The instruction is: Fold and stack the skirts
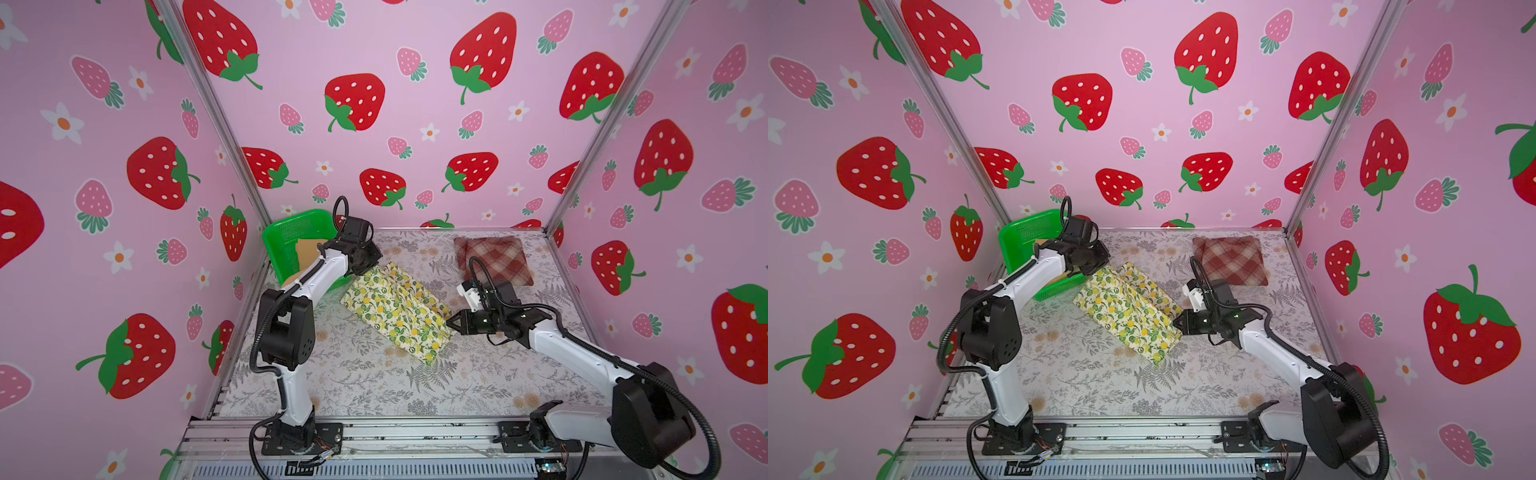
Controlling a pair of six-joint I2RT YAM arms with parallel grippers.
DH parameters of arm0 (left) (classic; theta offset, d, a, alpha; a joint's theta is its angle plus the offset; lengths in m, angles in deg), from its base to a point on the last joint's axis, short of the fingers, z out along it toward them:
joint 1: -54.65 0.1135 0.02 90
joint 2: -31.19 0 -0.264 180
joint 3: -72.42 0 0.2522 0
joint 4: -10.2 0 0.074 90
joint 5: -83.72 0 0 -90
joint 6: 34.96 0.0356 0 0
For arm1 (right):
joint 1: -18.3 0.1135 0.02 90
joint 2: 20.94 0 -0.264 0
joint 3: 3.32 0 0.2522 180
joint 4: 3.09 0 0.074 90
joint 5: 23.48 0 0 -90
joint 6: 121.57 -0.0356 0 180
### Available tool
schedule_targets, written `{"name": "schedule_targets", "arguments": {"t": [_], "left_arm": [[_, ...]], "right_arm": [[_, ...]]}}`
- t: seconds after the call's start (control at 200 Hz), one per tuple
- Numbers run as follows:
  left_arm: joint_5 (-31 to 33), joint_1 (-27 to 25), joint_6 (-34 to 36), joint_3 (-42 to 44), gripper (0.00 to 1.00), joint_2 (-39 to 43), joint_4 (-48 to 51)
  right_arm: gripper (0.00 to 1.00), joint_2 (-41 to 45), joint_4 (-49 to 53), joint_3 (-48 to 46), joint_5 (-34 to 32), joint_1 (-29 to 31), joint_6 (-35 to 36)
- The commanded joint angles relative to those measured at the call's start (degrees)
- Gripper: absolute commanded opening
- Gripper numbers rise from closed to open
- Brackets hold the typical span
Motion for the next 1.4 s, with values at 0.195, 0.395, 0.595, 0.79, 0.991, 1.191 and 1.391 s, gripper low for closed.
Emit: {"name": "schedule_targets", "arguments": {"t": [0.195, 0.395, 0.595, 0.79, 0.991, 1.191, 1.391], "left_arm": [[3.2, -2.4, 0.4, -9.7, 0.00, -8.9, 1.2], [4.2, -4.1, 0.8, -14.3, 0.00, -13.6, 2.4], [5.2, -4.3, 0.1, -18.5, 0.00, -17.0, 3.5], [5.6, -4.3, 0.1, -21.1, 0.00, -19.6, 4.6], [5.5, -4.3, 0.0, -21.4, 0.00, -20.9, 4.8], [6.7, -4.2, 0.0, -21.9, 0.00, -21.6, 5.4], [6.9, -4.2, -0.4, -22.6, 0.04, -22.4, 5.5]], "right_arm": [[0.12, -4.1, -3.8, -1.9, -0.2, -3.7, 2.7], [0.11, -4.6, -3.7, -2.0, -4.7, -4.1, 1.8], [0.12, -4.8, -3.0, -1.1, -8.9, -4.6, 1.6], [0.12, -7.6, -2.9, 0.1, -11.2, -4.8, 2.8], [0.13, -10.3, -4.8, 0.5, -12.4, -4.9, 3.0], [0.14, -12.5, -6.2, 1.0, -13.6, -5.1, 3.2], [0.15, -13.7, -7.6, 1.4, -14.8, -5.3, 2.9]]}}
